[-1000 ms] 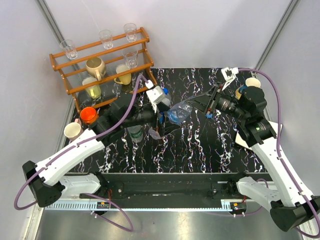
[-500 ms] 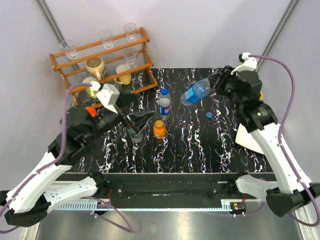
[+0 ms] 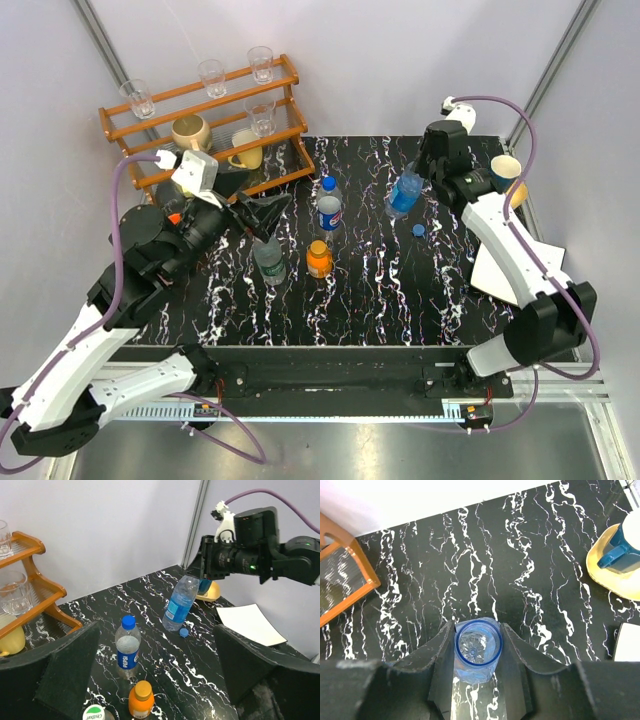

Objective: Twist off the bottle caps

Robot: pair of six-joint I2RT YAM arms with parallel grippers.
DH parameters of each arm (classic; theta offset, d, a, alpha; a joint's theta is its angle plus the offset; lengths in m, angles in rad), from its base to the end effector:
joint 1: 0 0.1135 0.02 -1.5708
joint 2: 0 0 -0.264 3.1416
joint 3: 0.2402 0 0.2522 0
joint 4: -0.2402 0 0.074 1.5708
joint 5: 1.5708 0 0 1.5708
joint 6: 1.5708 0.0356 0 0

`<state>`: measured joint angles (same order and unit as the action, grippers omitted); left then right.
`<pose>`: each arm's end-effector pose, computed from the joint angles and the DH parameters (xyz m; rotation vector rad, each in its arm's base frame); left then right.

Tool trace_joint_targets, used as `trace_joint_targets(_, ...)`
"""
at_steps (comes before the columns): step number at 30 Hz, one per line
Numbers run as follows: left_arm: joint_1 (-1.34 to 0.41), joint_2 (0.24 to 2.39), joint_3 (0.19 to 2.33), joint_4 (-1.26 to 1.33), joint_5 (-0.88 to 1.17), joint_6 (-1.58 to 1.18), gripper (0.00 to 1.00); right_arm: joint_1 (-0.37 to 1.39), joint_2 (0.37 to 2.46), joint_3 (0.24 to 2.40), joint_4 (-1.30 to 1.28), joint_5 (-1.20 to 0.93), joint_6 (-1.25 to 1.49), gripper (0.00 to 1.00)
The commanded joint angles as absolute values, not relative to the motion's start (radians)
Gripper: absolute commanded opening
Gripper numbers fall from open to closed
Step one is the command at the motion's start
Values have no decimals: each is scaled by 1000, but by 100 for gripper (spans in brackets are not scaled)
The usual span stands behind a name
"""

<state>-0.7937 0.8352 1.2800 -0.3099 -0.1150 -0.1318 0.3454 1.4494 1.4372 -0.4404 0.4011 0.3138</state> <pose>0.1057 -0.1016 0.4835 0.3857 1.4206 -0.6750 0.3150 0.0986 0.3859 0.2194 1.9730 0.0200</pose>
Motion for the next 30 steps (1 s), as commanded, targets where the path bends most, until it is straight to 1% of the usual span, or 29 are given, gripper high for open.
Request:
trace_joint_targets(1,-788,799,1264,-317,-85,-129,99,311,1523,1512,-370,416,293,0)
trace_joint_targets(5,-790,764,1200,-333,-40,-141,99,295,1621,1522,-351,405,295,0)
trace_joint_targets(13,-790,700,1072,-339,-26,-176,99,293,1716,1532,-207,574,203,0)
trace_joint_targets(21,-790,704,1035,-331,-20,-173,99,291,1835,1646,-230,655,75,0)
trace_joint_targets(30,-790,722,1034,-327,-14,-163,99,282,1862,1620,-210,638,84,0)
